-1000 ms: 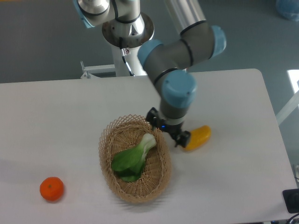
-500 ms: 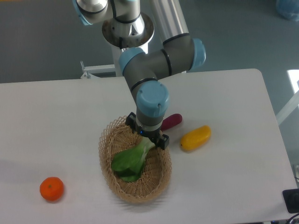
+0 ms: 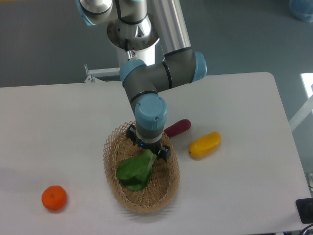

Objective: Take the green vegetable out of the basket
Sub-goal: 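Close the gripper on the bok choy leaves inside the basket, then lift the bok choy out of the basket and carry it beside the yellow pepper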

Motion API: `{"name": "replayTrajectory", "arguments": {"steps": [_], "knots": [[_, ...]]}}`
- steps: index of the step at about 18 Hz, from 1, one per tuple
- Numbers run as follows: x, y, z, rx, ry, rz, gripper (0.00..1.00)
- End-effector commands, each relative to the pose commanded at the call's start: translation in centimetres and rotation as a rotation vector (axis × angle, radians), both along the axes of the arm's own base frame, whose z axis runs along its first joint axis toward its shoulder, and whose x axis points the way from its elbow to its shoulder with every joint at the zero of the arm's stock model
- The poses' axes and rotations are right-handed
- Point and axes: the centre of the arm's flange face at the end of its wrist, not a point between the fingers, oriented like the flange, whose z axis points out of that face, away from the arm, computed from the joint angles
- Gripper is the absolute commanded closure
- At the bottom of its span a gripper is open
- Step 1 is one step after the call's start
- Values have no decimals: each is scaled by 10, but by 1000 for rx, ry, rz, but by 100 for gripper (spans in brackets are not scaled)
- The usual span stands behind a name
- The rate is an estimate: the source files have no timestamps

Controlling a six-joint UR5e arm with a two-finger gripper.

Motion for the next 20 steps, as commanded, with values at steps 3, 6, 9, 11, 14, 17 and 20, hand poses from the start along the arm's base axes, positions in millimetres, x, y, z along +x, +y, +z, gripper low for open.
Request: {"name": "replayTrajectory", "arguments": {"steps": [3, 6, 9, 11, 14, 17, 20], "knots": [[-1, 5, -7, 15, 20, -8, 10], [1, 7, -7, 14, 20, 6, 33], [2, 8, -7, 12, 20, 59, 63], [2, 8, -4, 18, 21, 61, 78], [-1, 12, 11, 40, 34, 63, 92], [-5, 13, 23, 55, 48, 66, 93], [-18, 9, 47, 89, 74, 83, 93]]}}
